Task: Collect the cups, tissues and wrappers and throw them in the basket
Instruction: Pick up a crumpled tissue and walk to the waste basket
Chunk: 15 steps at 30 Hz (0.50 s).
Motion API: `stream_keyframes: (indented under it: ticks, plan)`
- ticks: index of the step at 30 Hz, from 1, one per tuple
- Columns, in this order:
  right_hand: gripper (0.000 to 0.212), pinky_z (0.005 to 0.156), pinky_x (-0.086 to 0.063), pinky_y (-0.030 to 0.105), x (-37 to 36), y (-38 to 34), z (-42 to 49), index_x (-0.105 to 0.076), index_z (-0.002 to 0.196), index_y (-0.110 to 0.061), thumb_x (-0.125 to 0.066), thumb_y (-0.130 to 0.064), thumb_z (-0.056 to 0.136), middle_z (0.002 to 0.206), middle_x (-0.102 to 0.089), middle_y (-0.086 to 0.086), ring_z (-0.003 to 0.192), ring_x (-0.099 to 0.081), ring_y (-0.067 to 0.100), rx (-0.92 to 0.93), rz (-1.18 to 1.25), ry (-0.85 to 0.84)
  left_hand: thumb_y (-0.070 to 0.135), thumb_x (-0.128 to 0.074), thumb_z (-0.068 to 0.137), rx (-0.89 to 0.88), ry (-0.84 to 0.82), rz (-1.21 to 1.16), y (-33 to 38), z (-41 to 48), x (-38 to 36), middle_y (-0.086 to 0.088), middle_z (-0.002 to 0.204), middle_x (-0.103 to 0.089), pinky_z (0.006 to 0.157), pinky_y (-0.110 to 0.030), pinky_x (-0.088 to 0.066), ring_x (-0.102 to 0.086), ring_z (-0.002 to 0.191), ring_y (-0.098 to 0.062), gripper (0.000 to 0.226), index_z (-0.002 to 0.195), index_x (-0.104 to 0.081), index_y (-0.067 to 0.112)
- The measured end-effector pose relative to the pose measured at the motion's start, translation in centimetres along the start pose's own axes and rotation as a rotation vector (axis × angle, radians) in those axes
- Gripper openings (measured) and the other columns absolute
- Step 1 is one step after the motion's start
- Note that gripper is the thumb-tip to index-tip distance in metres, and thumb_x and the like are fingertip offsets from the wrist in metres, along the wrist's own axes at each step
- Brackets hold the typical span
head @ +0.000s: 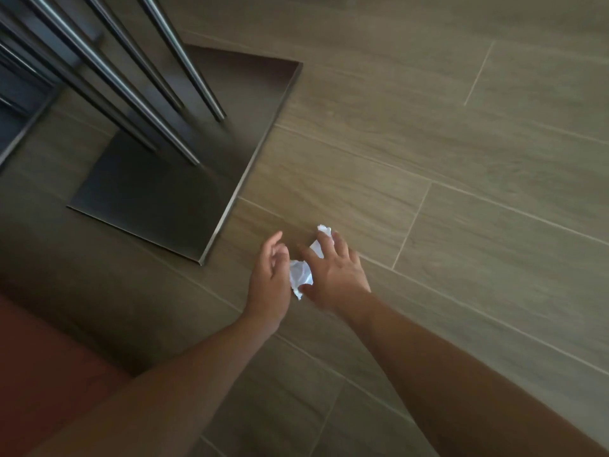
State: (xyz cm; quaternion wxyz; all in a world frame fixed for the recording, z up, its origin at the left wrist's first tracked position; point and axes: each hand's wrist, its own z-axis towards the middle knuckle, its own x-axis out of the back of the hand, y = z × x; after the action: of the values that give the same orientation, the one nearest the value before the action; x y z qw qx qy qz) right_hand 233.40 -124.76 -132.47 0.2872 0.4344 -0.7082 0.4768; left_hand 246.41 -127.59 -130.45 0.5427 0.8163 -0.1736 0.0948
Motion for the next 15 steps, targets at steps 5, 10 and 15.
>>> stream_keyframes:
  ticks: [5, 10, 15]
  plan:
    - [0.051, 0.110, -0.033, 0.043, -1.1, 0.4, -0.8, -0.052, 0.141, -0.024, -0.066, -0.029, 0.093, 0.157, -0.039, 0.008, 0.141, -0.036, 0.035, -0.012, -0.009, 0.115, 0.020, -0.043, 0.112, 0.061, -0.009, -0.045, -0.6, -0.6, -1.4, 0.011, 0.113, -0.063, 0.091, -0.029, -0.052, -0.063, 0.100, -0.002, 0.034, 0.144, -0.054, 0.023]
    - [0.036, 0.090, -0.045, 0.036, 0.0, 1.0, -1.6, -0.067, 0.124, -0.018, -0.069, -0.016, 0.088, 0.115, -0.068, 0.006, 0.110, -0.059, 0.030, -0.068, 0.508, 0.218, 0.026, -0.043, 0.113, 0.031, -0.046, -0.073, 0.9, -1.3, -3.4, -0.001, 0.129, -0.067, 0.108, -0.045, -0.052, -0.065, 0.120, -0.018, 0.029, 0.139, -0.055, 0.029]
    - [0.027, 0.078, -0.053, 0.022, 5.1, -0.1, -5.4, -0.065, 0.105, -0.031, -0.069, -0.011, 0.088, 0.087, -0.069, -0.014, 0.089, -0.067, 0.015, -0.349, 1.063, 0.342, 0.038, -0.047, 0.098, -0.018, -0.107, -0.089, 5.9, -5.0, -4.5, -0.002, 0.122, -0.072, 0.089, -0.027, -0.055, -0.069, 0.106, -0.011, 0.045, 0.138, -0.059, 0.022]
